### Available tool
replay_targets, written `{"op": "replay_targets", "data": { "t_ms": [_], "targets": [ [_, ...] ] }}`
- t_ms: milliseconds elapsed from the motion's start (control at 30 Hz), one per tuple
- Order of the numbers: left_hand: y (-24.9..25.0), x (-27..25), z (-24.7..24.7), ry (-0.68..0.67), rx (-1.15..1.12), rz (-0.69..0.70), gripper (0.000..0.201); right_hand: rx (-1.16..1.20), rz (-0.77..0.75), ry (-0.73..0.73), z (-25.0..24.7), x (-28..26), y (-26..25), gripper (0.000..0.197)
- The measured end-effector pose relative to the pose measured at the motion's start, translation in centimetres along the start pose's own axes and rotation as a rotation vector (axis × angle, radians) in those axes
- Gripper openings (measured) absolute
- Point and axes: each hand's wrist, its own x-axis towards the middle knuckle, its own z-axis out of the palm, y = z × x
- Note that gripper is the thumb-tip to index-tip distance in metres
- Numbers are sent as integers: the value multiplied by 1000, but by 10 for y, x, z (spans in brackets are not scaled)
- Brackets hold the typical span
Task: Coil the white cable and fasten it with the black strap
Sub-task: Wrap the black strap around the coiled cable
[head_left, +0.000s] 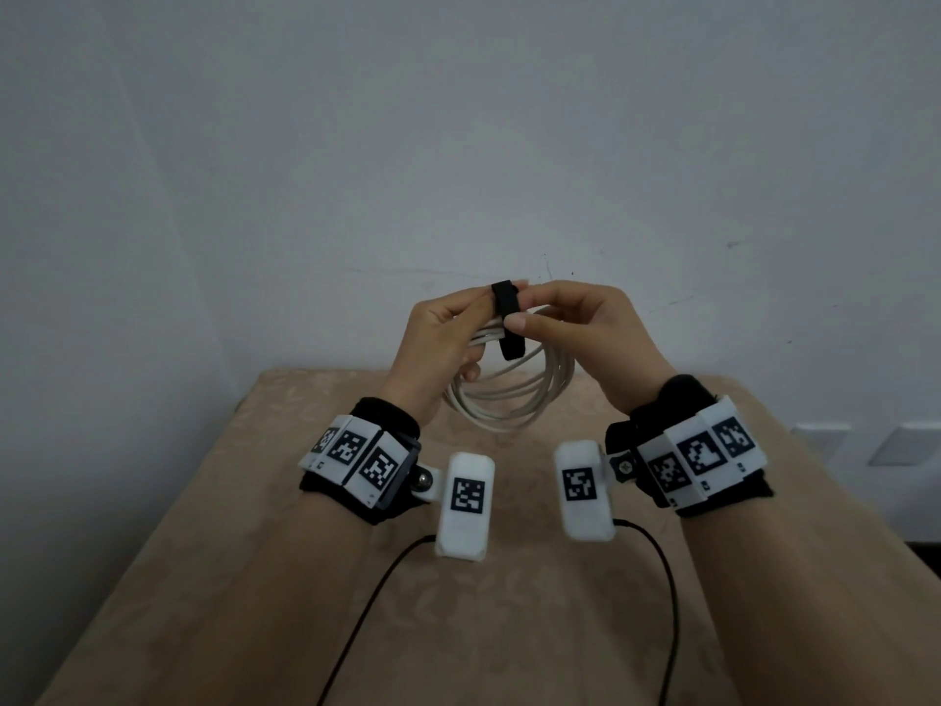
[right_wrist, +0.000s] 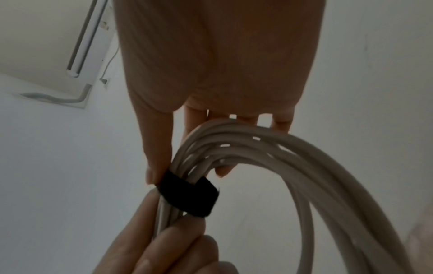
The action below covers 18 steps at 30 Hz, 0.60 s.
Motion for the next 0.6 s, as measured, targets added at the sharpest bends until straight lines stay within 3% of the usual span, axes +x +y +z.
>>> {"op": "replay_targets", "data": {
  "t_ms": [300,600],
  "targets": [
    [3,0,-2,-53,-71,-79,35,20,27,-30,1,-2,-2,27],
    [1,1,-3,-47,59,-75,34,-13,-41,-30,-2,-2,-3,53]
  ]
}}
